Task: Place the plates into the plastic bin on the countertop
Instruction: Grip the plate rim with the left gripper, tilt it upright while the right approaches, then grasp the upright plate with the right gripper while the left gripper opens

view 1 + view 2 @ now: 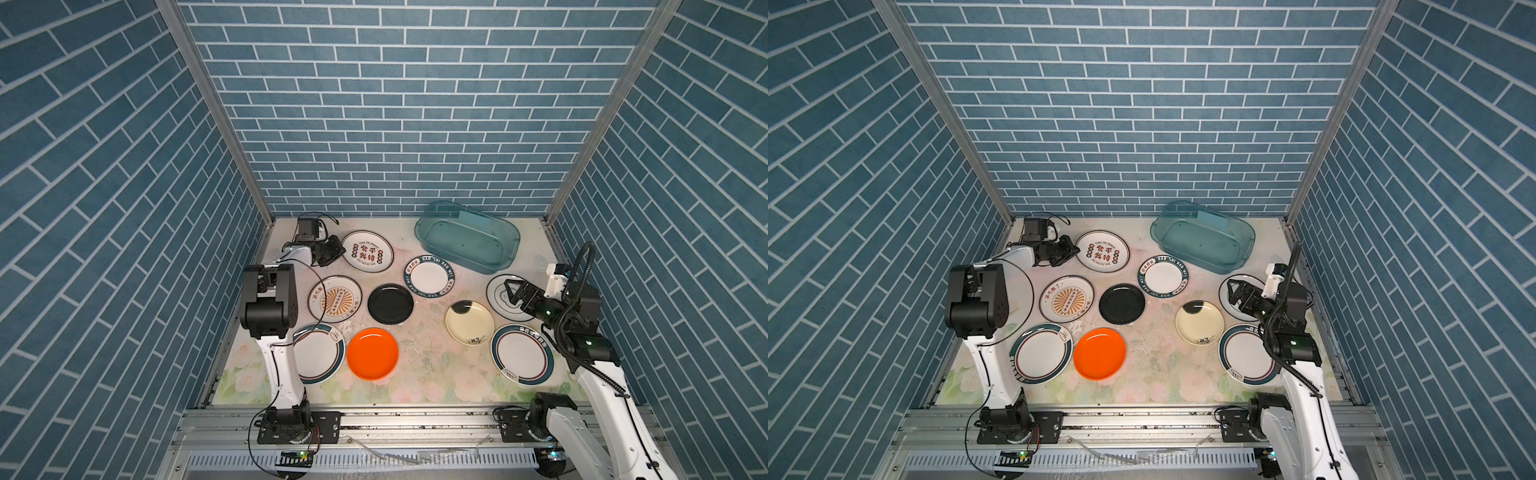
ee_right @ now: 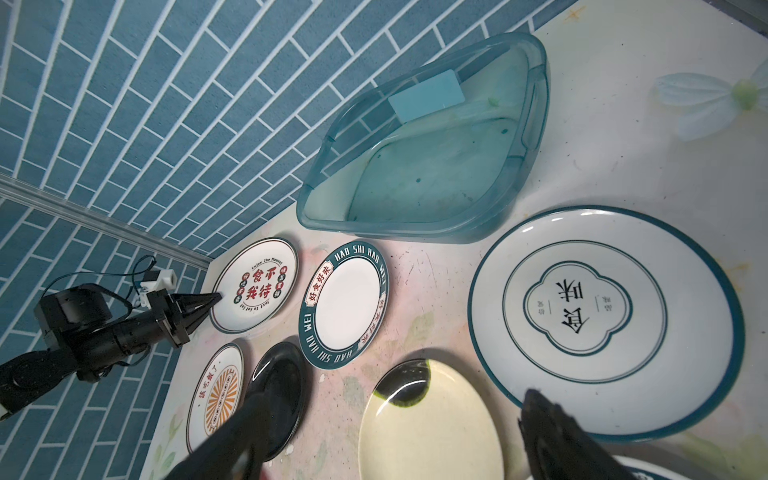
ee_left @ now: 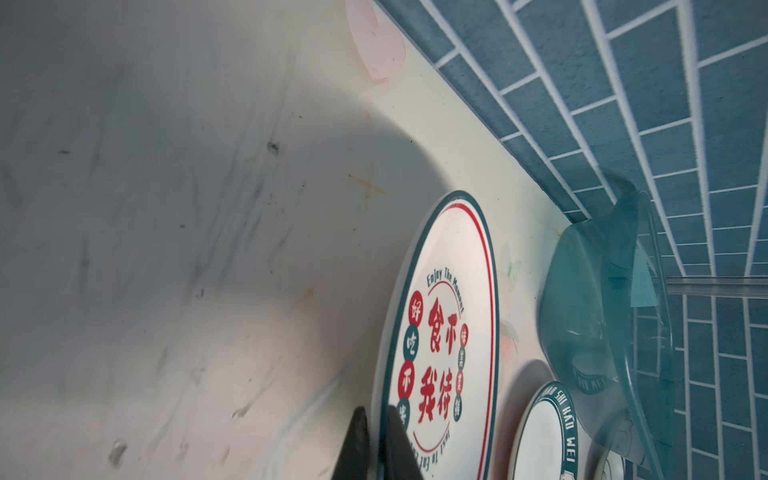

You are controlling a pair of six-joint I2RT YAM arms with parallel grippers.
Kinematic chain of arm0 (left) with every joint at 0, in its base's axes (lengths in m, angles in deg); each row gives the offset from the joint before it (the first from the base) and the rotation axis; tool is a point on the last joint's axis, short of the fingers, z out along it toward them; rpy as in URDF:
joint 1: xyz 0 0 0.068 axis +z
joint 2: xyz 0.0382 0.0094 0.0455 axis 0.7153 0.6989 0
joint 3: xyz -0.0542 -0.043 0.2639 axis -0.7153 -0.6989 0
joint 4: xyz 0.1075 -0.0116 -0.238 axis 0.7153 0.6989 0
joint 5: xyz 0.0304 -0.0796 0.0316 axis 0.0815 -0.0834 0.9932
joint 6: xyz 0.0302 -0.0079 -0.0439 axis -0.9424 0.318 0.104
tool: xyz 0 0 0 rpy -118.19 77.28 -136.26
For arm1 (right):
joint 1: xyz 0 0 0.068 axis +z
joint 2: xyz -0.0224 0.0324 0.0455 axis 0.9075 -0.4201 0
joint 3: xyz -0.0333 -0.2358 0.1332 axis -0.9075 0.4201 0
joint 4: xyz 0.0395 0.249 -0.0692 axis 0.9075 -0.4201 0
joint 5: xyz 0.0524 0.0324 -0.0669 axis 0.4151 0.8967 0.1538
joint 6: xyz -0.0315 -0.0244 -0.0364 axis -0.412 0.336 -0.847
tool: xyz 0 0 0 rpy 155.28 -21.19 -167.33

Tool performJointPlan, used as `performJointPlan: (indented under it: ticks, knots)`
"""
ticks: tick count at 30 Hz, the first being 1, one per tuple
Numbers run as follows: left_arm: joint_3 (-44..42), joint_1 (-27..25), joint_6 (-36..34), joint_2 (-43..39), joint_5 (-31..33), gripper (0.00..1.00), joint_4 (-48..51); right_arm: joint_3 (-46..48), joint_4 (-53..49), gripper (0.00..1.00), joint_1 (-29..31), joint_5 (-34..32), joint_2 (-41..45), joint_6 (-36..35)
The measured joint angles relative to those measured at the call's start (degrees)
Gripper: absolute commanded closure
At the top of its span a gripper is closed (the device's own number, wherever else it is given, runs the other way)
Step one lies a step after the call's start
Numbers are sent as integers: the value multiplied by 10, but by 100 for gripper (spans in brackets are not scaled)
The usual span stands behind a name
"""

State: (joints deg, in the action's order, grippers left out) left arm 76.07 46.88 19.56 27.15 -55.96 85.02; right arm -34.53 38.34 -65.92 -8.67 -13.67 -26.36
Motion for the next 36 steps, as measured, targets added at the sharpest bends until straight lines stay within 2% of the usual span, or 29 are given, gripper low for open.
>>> performJointPlan:
  ticks: [8,14,20,27,31,36]
  knots:
    - [-130,-2,61,-113,-20,100,-40,-43,2,13,19,54,-76,29]
    - [-201,-21,84,-228,-22,100,-47,-78,23,14,105,62,-128,45]
    - [-202,-77,77,-316,-17,100,-32,-82,99,16,182,61,-185,80]
    - [-177,-156,76,-334,-7,100,-8,-96,183,19,236,58,-257,122]
    - [-171,-183,78,-334,-7,100,-7,-94,235,22,248,61,-270,148]
    - [-170,-202,81,-332,-16,100,-21,-93,278,30,253,56,-270,164]
